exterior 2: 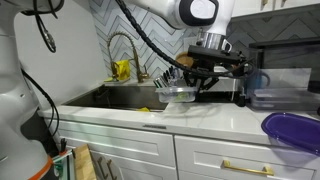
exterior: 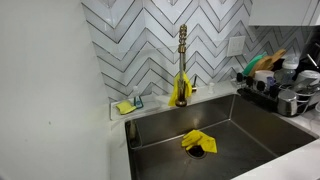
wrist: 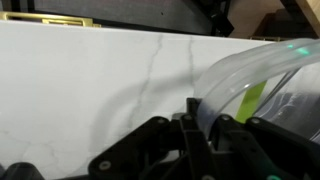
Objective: Put the yellow spoon and silver spoon in the bowl, then put the bowl in the sink
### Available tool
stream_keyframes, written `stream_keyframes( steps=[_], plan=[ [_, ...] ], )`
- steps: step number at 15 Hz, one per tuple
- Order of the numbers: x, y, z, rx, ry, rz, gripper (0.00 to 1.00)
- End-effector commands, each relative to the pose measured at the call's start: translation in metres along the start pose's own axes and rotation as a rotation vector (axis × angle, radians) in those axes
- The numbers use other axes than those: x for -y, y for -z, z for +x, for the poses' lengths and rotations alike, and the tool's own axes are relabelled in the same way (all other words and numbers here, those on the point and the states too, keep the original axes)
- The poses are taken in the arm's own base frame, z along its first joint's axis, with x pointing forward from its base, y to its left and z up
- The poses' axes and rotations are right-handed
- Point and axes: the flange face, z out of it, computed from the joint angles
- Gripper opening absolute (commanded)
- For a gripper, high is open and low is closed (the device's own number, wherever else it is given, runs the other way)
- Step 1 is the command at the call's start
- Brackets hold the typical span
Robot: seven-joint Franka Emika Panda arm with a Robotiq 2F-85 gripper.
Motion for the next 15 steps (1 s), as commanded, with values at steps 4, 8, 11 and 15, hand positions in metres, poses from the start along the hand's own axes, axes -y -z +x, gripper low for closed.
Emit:
stream_keyframes(
  steps=[4, 8, 11, 15],
  plan=[
    [0.073, 0.013, 0.027, 0.067, 0.194, 0.064, 0.02],
    [0.109, 0.026, 0.043, 0.074, 0.252, 0.062, 0.02],
    [0.129, 0.028, 0.073, 0.069, 0.251, 0.01, 0.02],
    [0.162, 0.035, 0.101, 0.034, 0.357, 0.016, 0.02]
  ],
)
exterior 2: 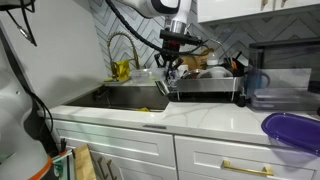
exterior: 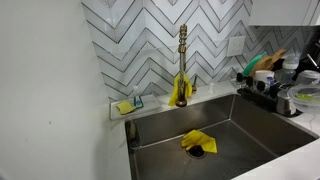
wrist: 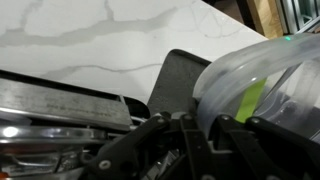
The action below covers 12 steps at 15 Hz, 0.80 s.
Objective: Put the yellow spoon and silver spoon in the bowl, then put the bowl in the sink
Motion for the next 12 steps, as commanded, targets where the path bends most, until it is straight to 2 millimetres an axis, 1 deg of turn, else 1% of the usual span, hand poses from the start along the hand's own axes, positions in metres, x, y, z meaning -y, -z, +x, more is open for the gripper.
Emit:
stream_keyframes(
  steps=[1, 3, 4, 6, 8, 9, 10, 12],
  plan=[
    [0.022, 0.009, 0.022, -0.057, 0.075, -0.022, 0.02],
    [0.024, 0.018, 0.029, -0.094, 0.106, -0.046, 0.02],
    [0.019, 0.012, 0.026, -0.047, 0.074, -0.02, 0.08],
    [0.022, 0.018, 0.031, -0.071, 0.085, -0.038, 0.08],
    [0.022, 0.018, 0.031, -0.074, 0.087, -0.039, 0.08],
    [0.022, 0.018, 0.031, -0.074, 0.088, -0.039, 0.02],
    [0.024, 0.019, 0.038, -0.091, 0.111, -0.033, 0.02],
    [0.037, 0.026, 0.057, -0.11, 0.146, -0.028, 0.02]
  ],
)
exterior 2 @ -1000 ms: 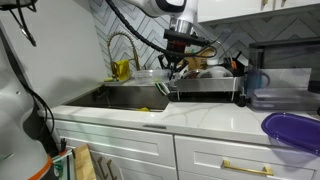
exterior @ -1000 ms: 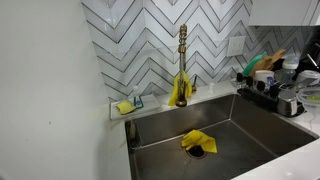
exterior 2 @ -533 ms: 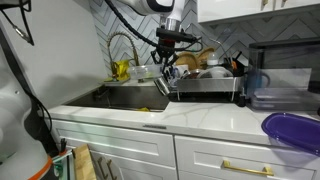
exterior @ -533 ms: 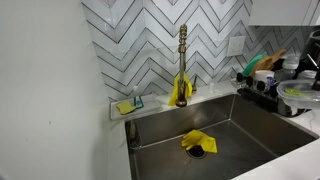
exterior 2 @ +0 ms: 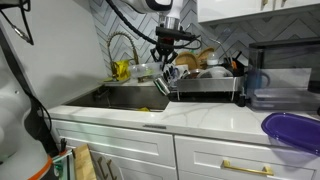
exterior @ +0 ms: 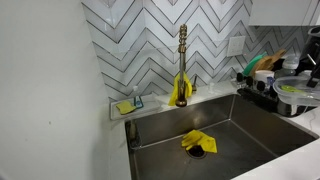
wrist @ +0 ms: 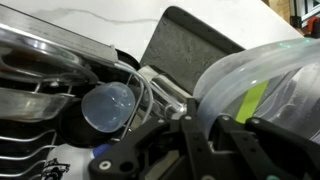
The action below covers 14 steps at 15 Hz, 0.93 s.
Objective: Put the yellow spoon and silver spoon in the bowl, then put the bowl in the sink
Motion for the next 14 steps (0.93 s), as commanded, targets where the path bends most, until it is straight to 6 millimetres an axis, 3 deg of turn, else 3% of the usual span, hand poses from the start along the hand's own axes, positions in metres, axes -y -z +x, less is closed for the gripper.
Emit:
stream_keyframes(
  steps=[1, 4, 6, 13, 14],
  plan=[
    [0.019, 0.01, 0.034, -0.03, 0.071, 0.014, 0.02],
    [0.036, 0.013, 0.06, -0.034, 0.095, 0.037, 0.02],
    [0.037, 0.002, 0.081, -0.06, 0.087, 0.047, 0.02],
    [0.014, -0.063, 0.148, -0.15, -0.073, -0.004, 0.02],
    [0.015, -0.054, 0.131, -0.13, -0.048, 0.006, 0.08]
  ],
)
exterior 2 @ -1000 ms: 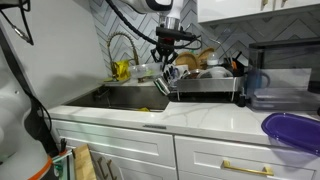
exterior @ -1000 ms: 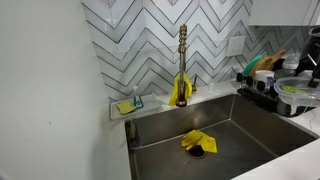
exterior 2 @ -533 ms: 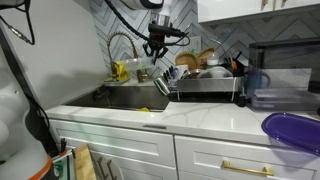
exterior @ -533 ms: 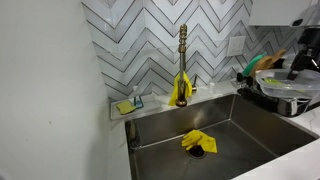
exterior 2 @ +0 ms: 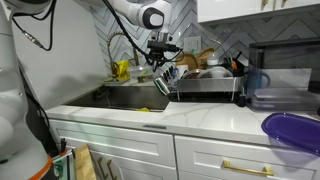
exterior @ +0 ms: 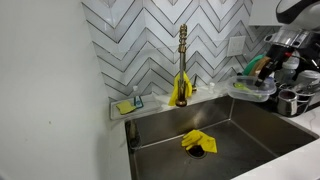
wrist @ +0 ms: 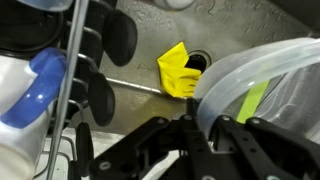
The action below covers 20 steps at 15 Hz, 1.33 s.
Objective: Put the yellow spoon and silver spoon in the bowl, then put the bowl in the sink
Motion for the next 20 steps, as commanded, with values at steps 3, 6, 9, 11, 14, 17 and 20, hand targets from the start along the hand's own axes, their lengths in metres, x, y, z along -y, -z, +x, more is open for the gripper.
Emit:
stream_keyframes(
  steps=[3, 6, 9, 11, 14, 17, 20],
  plan=[
    [-0.002, -0.017, 0.014, -0.006, -0.009, -0.003, 0.08],
    [-0.002, -0.013, 0.015, -0.011, -0.009, -0.009, 0.08],
    [-0.002, -0.011, 0.016, -0.014, -0.009, -0.012, 0.08],
    [-0.002, -0.011, 0.016, -0.015, -0.009, -0.012, 0.08],
    [-0.002, -0.011, 0.016, -0.015, -0.009, -0.012, 0.08],
    [0.004, -0.013, 0.021, -0.024, -0.066, 0.0, 0.02],
    [0.031, -0.021, 0.036, -0.046, -0.169, 0.023, 0.02]
  ],
)
